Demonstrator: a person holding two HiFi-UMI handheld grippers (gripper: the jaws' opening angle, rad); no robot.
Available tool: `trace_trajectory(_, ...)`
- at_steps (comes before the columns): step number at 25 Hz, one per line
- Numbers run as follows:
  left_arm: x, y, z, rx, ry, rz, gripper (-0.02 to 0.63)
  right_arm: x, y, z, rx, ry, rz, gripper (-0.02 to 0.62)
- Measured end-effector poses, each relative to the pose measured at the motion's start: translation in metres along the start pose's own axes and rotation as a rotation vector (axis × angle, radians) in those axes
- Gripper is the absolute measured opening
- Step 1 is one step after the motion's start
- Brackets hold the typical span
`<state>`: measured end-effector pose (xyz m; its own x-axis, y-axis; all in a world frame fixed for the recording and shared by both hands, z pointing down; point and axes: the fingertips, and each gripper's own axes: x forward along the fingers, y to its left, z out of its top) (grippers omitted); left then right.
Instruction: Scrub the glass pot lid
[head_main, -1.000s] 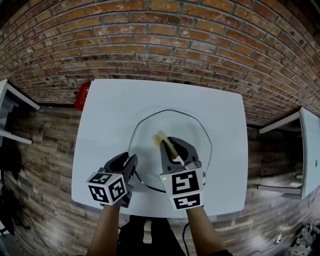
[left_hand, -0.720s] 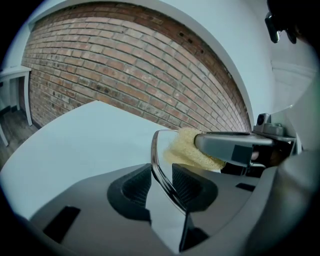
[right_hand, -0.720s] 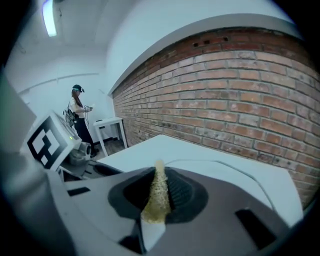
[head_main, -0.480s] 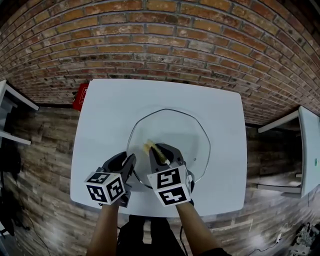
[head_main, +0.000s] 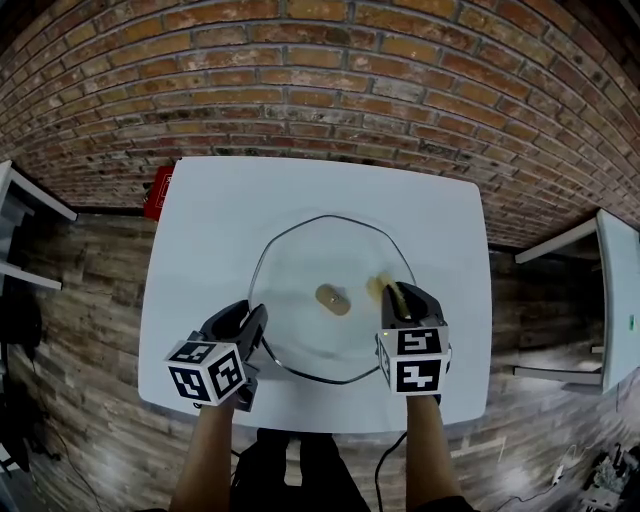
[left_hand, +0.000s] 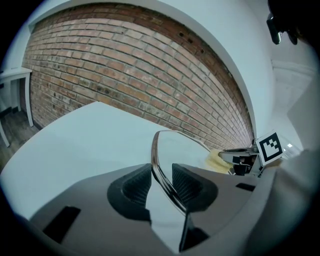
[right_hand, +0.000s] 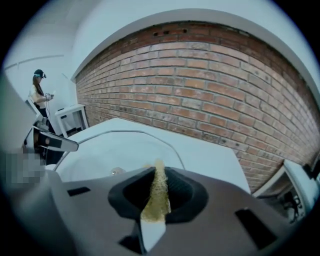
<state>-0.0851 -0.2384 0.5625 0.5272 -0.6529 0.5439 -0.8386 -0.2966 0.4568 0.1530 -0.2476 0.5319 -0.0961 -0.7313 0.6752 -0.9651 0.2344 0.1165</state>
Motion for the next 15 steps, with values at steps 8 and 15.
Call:
trace_trajectory(8, 0.001, 0.000, 0.000, 0.001, 0.001, 0.002, 0.133, -0.035, 0.014, 0.036, 0.010, -0.132, 0.064, 0.058)
trace_trajectory(15, 0.001, 0.000, 0.000, 0.004, 0.004, 0.005, 0.133, -0.038, 0.145, 0.045, -0.058, -0.149, 0.378, 0.058)
